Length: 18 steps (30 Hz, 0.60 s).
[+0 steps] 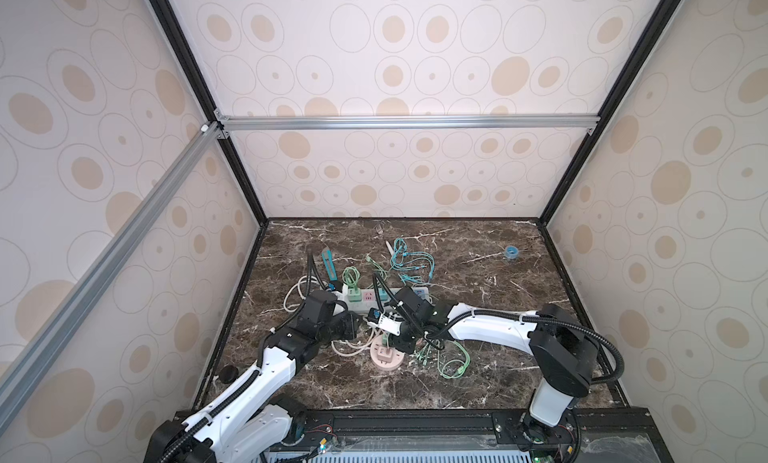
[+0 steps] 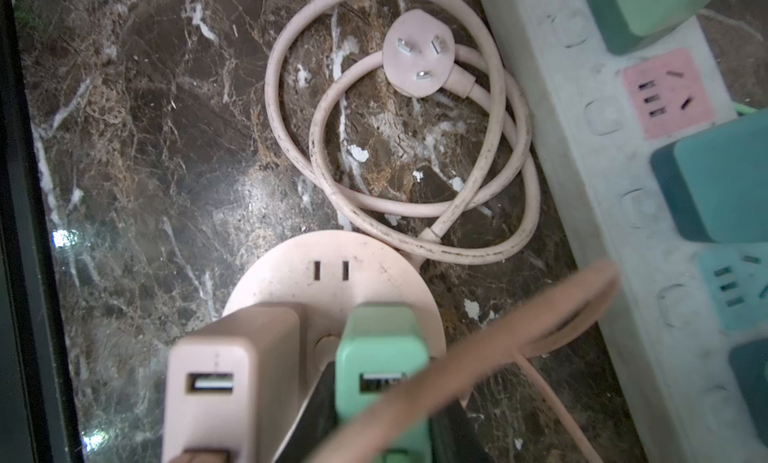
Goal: Insert the plug
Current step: 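Open the right gripper and lift it off the plugged green charger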
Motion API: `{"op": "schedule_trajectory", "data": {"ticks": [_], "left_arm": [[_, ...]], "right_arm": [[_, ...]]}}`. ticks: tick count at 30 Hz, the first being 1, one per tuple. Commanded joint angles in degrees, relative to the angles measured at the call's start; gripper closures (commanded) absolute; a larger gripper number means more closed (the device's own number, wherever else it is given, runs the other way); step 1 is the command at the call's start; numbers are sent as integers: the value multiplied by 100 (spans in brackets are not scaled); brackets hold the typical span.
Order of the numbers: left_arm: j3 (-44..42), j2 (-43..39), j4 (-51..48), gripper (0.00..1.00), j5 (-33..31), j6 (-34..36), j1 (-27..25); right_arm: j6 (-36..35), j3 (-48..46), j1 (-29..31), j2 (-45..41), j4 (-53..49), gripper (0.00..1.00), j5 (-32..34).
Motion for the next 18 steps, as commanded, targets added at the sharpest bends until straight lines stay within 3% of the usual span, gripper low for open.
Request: {"op": "schedule_trajectory", "data": {"ticks": [1,11,18], "left_arm": [[214,-137,-260,72,-169,112,112],[231,-309,-8,50,-605,247,268],[222,-300,380,33,-919,486,424]], "right_arm": [[34,-461,54,678,-704,96,436],[92,-2,54,283,-897,89,364],[77,453,56,44,-1149,76,261]]}}
